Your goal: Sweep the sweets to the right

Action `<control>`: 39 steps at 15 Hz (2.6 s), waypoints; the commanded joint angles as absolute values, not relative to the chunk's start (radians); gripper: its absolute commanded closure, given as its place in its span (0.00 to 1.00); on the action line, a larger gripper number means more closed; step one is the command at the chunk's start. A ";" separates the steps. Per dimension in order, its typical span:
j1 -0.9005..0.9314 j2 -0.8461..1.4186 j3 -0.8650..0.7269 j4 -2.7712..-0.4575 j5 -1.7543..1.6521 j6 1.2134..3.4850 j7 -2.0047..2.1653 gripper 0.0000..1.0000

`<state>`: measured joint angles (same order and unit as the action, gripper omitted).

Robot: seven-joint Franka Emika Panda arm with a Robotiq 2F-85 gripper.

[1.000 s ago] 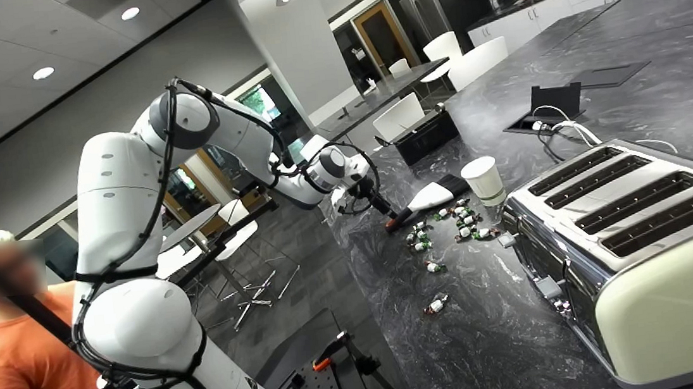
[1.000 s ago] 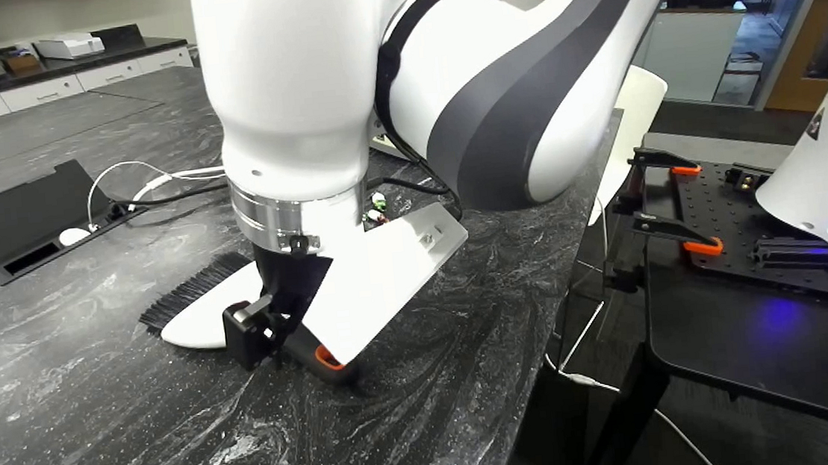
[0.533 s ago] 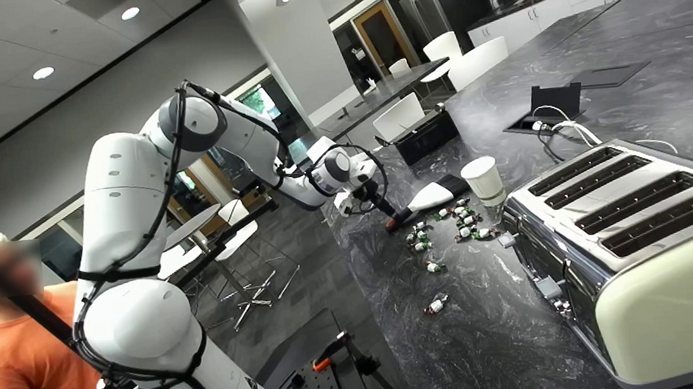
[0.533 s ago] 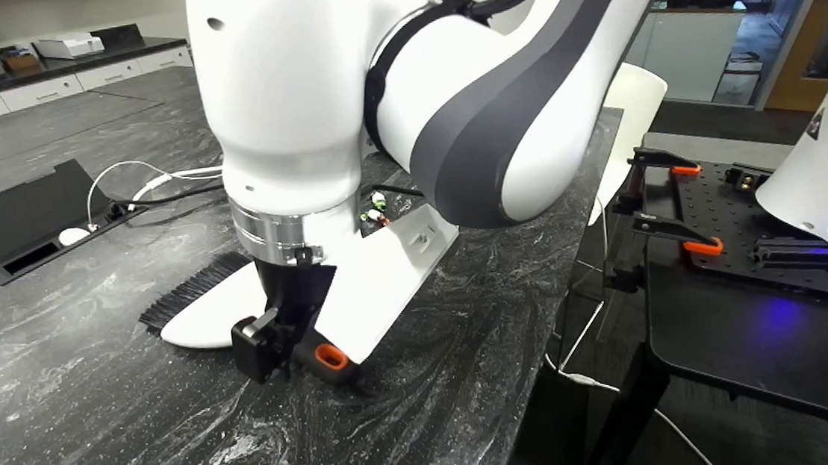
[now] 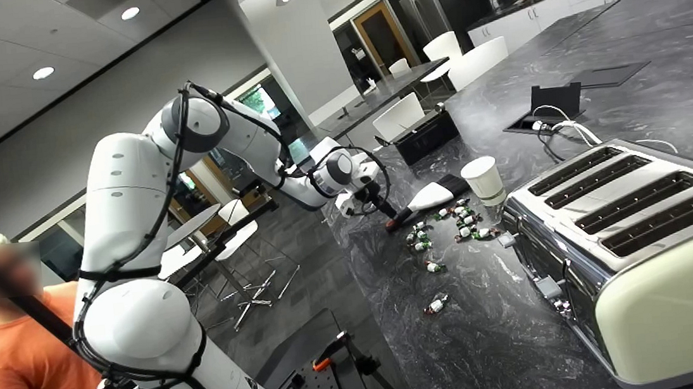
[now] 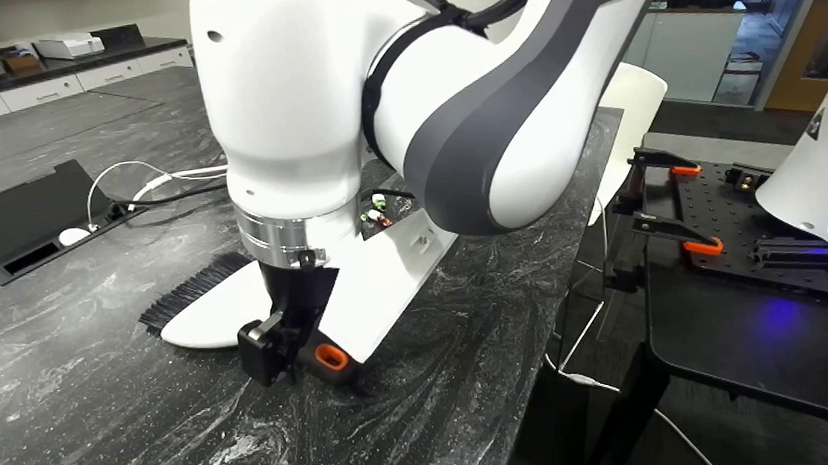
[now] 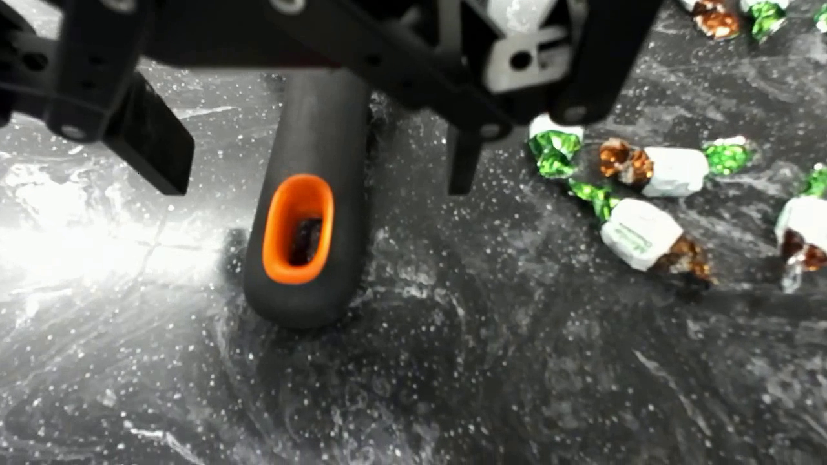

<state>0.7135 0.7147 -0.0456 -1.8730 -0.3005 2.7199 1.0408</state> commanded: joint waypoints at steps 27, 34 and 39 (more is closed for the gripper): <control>0.778 0.386 -0.168 -2.074 -0.418 2.701 1.056 0.85; 0.651 0.297 -0.059 -2.128 -0.373 2.617 0.928 0.85; 0.502 0.229 0.078 -2.142 -0.278 2.519 0.676 0.85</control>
